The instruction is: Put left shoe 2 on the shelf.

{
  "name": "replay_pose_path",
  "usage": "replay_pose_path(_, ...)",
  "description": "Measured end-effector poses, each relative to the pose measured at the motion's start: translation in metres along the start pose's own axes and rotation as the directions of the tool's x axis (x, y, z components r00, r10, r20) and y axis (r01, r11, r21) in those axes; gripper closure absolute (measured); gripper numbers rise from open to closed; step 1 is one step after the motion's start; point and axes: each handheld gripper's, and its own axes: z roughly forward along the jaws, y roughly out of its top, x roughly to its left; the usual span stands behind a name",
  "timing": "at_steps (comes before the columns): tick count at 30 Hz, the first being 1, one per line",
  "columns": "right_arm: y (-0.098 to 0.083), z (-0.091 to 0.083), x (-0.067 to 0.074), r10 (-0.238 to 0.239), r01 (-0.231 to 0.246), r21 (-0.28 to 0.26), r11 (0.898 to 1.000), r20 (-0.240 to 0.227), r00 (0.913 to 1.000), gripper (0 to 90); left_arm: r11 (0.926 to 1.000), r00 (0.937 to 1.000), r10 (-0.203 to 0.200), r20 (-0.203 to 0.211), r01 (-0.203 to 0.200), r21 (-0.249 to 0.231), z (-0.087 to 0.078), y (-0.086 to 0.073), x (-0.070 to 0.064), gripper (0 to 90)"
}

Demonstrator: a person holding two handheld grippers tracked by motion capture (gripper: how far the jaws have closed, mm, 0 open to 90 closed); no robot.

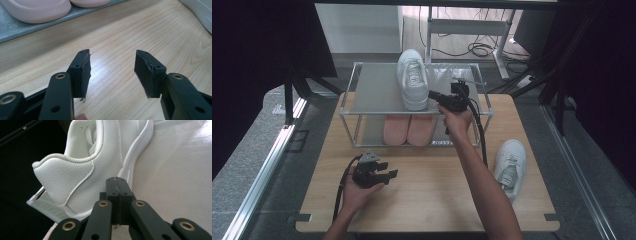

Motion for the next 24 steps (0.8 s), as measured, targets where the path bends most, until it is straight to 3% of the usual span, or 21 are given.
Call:
replay_pose_path(13, -0.005, 0.011, 0.016, -0.012, 0.012, 0.017, 1.0, -0.036, 0.9993, 90.0, 1.0, 1.0, -0.001, 0.001, 0.001, -0.002, -0.001, 0.0, 0.0, 47.4)
replay_pose_path(24, -0.007, 0.015, 0.021, -0.011, 0.011, 0.015, 1.0, -0.046, 0.9989, 90.0, 1.0, 1.0, 0.0, 0.002, 0.0, -0.002, 0.0, 0.0, 0.0, 47.3)
